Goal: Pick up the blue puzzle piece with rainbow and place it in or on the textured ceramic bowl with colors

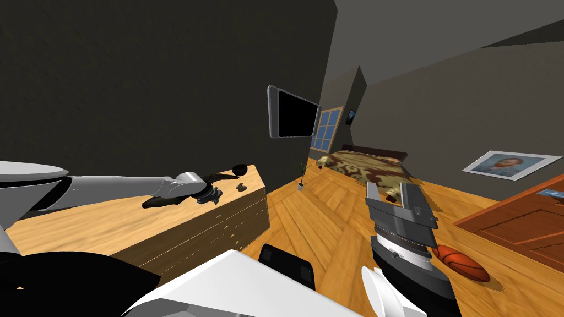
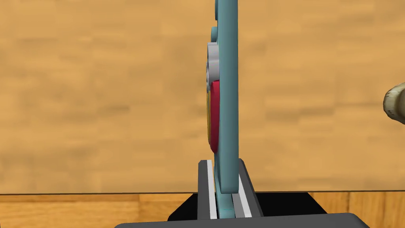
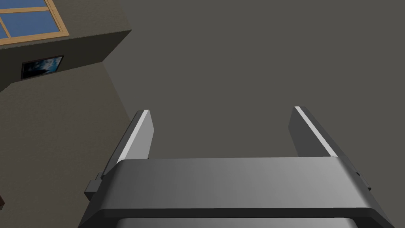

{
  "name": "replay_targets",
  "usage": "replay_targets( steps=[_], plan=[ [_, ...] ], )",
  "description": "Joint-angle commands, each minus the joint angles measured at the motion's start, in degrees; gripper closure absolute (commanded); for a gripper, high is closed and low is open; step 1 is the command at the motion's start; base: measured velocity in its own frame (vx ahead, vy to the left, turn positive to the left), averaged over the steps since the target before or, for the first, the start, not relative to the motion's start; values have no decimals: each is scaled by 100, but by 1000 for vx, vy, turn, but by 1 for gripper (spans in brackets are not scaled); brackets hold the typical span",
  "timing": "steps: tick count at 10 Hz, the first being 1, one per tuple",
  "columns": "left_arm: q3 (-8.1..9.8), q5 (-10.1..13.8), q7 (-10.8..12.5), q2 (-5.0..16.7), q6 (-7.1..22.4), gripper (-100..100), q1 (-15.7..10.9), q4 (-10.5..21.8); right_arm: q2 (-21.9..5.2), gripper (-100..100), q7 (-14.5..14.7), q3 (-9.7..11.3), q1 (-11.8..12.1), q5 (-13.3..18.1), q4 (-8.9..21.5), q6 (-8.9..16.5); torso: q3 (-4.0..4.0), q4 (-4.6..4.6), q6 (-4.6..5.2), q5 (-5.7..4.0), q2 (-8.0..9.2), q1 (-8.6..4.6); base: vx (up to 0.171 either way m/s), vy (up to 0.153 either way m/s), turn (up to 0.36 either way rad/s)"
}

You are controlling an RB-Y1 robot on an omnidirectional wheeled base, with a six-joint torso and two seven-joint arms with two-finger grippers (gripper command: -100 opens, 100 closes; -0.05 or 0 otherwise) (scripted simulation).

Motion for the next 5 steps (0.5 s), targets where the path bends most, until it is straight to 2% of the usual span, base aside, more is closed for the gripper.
replay_targets(
  steps=[1, 2, 3, 4, 5],
  plan=[
    [0, 0, 0, 0, 0, 100, 0, 0, 0, 0, 0, 0, 0, 0, 0, 0, 0, 0, 0, 0, 0, 0, 0, 0, 0],
    [1, 0, -1, 0, 2, 100, -1, 0, 0, 0, 0, 0, 0, 0, 0, 0, 0, -1, 0, 0, 0, 0, 0, 0, 0],
    [1, -1, -2, -1, 3, 0, -1, -1, 0, 0, 0, 0, 0, 0, 0, 0, 0, 0, -1, -1, 0, 0, 0, 0, 0],
    [1, 82, 41, 169, -15, 100, -16, -156, 0, 0, 0, 0, 0, 0, 0, 0, 0, 0, -1, -1, 0, -1, -17, 4, 38],
    [0, 51, 12, 102, 2, 100, -4, -89, 0, 0, 0, 0, 0, 0, 0, 0, 5, 2, -6, -3, 7, -1, -10, 3, 13]
  ],
)
